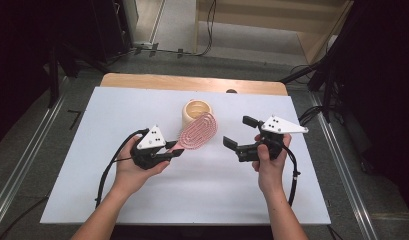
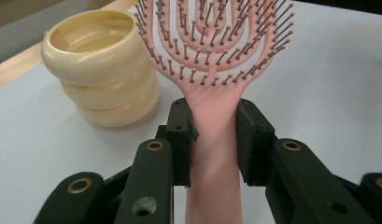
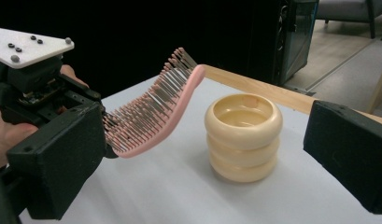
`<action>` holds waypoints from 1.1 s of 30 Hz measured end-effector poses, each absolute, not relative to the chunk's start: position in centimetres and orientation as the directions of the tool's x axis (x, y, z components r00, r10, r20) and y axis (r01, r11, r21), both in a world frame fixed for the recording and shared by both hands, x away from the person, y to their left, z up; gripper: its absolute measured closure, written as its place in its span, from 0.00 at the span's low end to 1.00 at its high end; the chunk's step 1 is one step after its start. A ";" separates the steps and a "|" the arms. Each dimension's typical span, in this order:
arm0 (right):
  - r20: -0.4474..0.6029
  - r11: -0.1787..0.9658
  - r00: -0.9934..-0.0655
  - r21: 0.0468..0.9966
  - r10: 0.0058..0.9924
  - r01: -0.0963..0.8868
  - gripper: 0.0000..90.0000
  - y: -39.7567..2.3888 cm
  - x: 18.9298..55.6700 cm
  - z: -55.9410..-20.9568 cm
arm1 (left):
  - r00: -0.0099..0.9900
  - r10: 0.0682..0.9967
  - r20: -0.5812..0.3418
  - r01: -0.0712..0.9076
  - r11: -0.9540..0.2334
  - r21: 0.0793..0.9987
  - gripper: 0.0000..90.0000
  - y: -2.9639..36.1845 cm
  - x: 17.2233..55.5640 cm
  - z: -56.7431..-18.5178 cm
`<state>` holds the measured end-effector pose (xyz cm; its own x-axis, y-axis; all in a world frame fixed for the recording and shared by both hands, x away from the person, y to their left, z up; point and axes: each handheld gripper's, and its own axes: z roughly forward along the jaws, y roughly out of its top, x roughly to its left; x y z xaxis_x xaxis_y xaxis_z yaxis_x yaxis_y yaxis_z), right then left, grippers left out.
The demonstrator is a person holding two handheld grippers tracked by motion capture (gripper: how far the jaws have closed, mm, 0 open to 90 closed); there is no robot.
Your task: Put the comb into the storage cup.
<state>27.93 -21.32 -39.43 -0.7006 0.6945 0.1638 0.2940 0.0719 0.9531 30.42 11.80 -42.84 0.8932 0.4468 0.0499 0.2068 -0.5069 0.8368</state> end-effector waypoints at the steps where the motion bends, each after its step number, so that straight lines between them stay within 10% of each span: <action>1: 0.167 0.068 -0.703 0.954 0.692 0.294 0.00 -21.2 27.9 -39.4 | 0.893 0.447 0.052 0.203 -0.505 0.839 0.78 11.7 30.4 -42.9; 33: 0.284 0.032 -0.728 0.921 0.624 0.387 0.00 -17.1 28.2 -40.9 | 0.873 0.481 0.082 0.168 -0.454 0.875 0.78 9.8 28.7 -44.1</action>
